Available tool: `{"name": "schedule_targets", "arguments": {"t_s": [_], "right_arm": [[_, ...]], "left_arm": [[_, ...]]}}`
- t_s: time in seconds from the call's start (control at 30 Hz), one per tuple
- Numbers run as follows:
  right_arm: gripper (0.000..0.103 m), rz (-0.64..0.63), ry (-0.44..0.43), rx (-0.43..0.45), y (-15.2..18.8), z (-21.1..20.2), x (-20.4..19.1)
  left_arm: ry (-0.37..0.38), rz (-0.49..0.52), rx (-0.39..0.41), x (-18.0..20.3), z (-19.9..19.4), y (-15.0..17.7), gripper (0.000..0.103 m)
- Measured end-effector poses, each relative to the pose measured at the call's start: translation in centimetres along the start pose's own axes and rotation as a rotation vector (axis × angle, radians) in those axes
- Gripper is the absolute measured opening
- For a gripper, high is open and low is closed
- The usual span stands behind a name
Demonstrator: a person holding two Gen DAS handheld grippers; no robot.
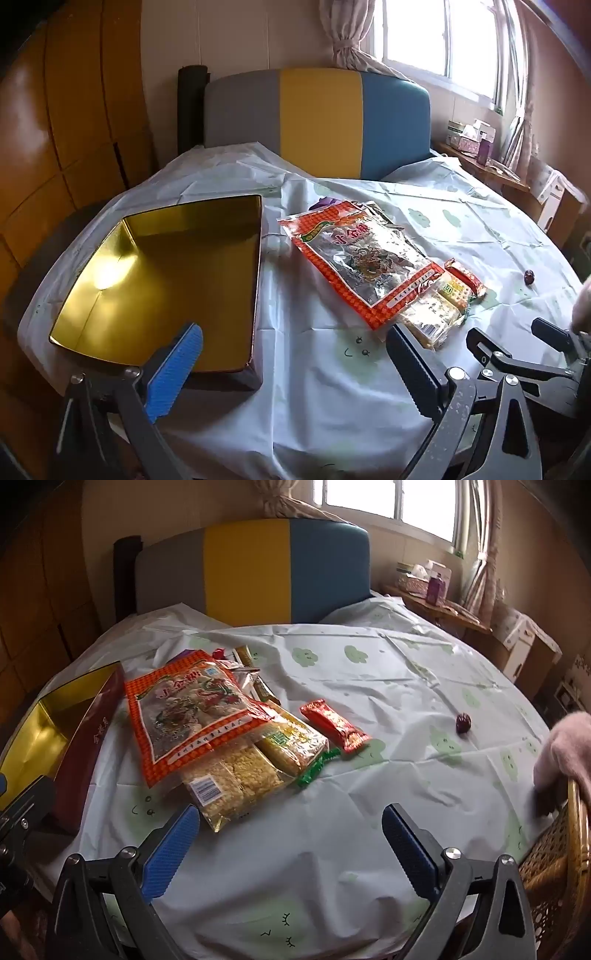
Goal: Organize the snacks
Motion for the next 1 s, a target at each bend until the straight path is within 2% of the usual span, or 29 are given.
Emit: {"name": "schedule_targets", "arguments": {"t_s": [0.17,0.37,1.0], "right_arm": [[0.101,0.011,0.013,-0.003,-0.5,-0.1,0.1],[0.101,-0.018,-0.009,0.019,-0.7,-0.1,0.3],[0.101,-0.054,-0.018,0.040,-1.2,-0.2,-0.5]], "left_arm": [[0.046,-0.024,-0.003,0.2,0.2,0.2,0.102],[0.051,-0.037,-0.006,-0.1,0.5,0.2,0.102],[0.026,-0.002,-0.012,-0.1,0.4,0.2,0.102]]}}
Point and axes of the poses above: each gripper's, at about its wrist camera, not at the fingertips, and z roughly the way its jaws point, x to its right, y to its underside, the point moved 2 cm from there along z, roughly the way its jaws point, and after that the axes turned 9 degrees about z, right-handed, at the moved point
